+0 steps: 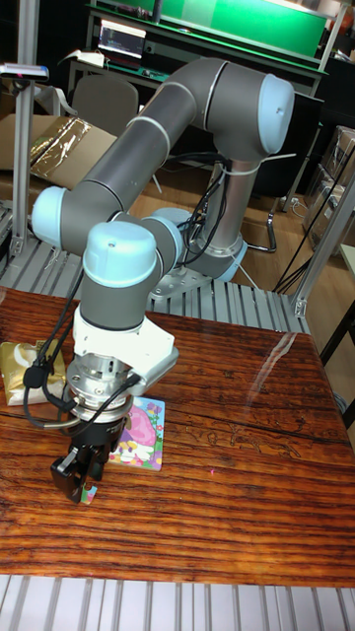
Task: Assemble one piece of a puzzle
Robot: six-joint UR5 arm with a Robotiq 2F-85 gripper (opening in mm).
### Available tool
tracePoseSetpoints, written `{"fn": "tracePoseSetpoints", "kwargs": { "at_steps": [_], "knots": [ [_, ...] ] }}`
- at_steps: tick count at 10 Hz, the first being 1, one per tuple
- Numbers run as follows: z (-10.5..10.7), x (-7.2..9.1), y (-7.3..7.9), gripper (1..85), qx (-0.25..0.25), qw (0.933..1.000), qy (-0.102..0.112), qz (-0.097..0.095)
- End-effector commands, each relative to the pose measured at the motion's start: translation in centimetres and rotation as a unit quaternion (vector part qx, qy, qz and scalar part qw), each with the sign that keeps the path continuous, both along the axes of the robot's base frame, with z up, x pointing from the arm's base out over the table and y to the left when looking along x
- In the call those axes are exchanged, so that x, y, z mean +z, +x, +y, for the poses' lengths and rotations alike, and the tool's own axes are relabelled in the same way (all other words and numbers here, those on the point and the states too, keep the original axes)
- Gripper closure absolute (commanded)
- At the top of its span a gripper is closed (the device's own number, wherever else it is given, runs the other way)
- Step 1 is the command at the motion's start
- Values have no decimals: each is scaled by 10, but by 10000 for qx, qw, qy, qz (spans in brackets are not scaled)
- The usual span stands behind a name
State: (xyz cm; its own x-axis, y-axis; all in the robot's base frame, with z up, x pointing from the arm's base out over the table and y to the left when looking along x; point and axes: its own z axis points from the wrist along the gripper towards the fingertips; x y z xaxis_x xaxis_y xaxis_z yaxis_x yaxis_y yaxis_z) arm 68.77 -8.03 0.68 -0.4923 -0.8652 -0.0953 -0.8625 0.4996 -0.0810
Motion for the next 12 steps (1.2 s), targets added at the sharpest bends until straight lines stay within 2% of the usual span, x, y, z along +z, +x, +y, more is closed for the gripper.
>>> {"fn": "tracePoseSetpoints", "kwargs": {
  "at_steps": [1,12],
  "knots": [
    [1,-3,2,380,128,9999,51,-22],
    [4,-9,4,377,328,9994,104,13]
  ]
}}
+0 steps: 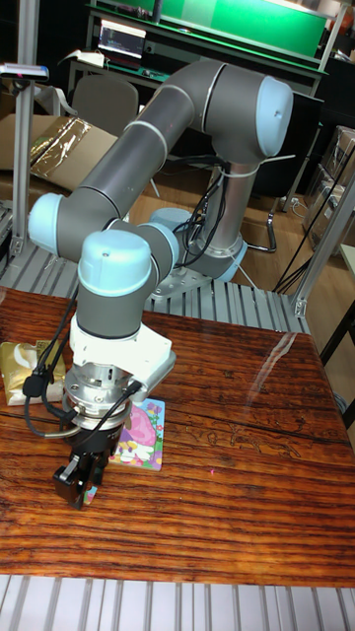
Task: Assemble one piece of a puzzle
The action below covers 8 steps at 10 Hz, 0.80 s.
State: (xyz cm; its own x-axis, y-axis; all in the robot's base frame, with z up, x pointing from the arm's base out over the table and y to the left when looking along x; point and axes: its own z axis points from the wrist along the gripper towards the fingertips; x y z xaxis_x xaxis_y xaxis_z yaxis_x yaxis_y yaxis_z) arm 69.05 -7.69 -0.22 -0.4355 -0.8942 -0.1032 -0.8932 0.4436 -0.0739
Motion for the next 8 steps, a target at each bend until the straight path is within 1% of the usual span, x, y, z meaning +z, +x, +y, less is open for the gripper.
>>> {"fn": "tracePoseSetpoints", "kwargs": {
  "at_steps": [1,6,7,8],
  "knots": [
    [0,0,0,377,28,10000,50,15],
    [4,0,-1,390,37,9999,148,30],
    [5,0,-2,397,38,9998,187,45],
    [5,1,-2,397,56,9996,270,74]
  ]
}}
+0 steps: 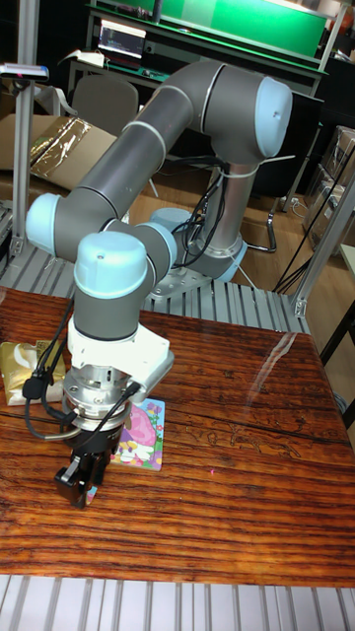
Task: Assemble one piece of a puzzle
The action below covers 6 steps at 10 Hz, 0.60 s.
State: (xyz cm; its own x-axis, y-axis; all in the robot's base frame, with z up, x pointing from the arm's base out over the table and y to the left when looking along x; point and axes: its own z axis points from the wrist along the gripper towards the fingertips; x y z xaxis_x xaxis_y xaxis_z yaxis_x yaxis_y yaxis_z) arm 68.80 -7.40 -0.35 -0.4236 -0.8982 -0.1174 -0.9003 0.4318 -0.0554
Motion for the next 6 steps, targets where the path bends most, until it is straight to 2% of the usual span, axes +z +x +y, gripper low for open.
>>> {"fn": "tracePoseSetpoints", "kwargs": {
  "at_steps": [1,3,6],
  "knots": [
    [0,3,0,397,10,9996,286,59],
    [3,2,2,407,-4,9992,394,69],
    [6,4,3,460,-71,9990,440,85]
  ]
}}
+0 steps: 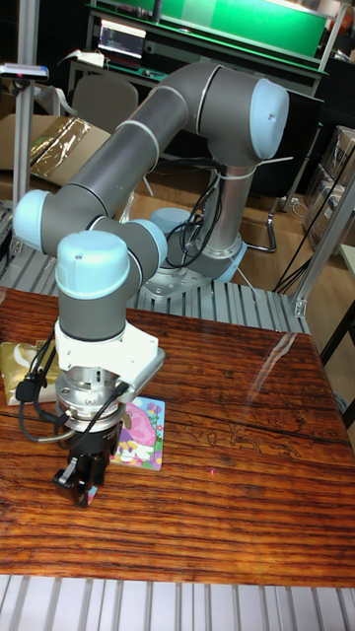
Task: Assemble one piece of a puzzle
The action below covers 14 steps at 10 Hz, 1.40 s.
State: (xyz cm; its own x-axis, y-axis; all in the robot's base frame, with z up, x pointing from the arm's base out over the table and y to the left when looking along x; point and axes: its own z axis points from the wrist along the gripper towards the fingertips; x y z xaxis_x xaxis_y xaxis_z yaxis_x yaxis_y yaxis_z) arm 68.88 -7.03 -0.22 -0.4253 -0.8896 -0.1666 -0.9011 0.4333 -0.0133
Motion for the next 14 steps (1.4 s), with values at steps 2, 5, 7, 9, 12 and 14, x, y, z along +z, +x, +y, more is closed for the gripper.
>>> {"fn": "tracePoseSetpoints", "kwargs": {
  "at_steps": [2,5,7,9,12,14],
  "knots": [
    [0,4,0,480,-80,9999,125,21],
    [2,4,0,500,-126,9998,152,28],
    [2,5,0,513,-201,9997,144,39],
    [1,7,0,513,-371,9992,137,42],
    [-2,15,-2,527,-641,9979,24,90],
    [-5,17,-4,537,-1063,9942,1,150]
  ]
}}
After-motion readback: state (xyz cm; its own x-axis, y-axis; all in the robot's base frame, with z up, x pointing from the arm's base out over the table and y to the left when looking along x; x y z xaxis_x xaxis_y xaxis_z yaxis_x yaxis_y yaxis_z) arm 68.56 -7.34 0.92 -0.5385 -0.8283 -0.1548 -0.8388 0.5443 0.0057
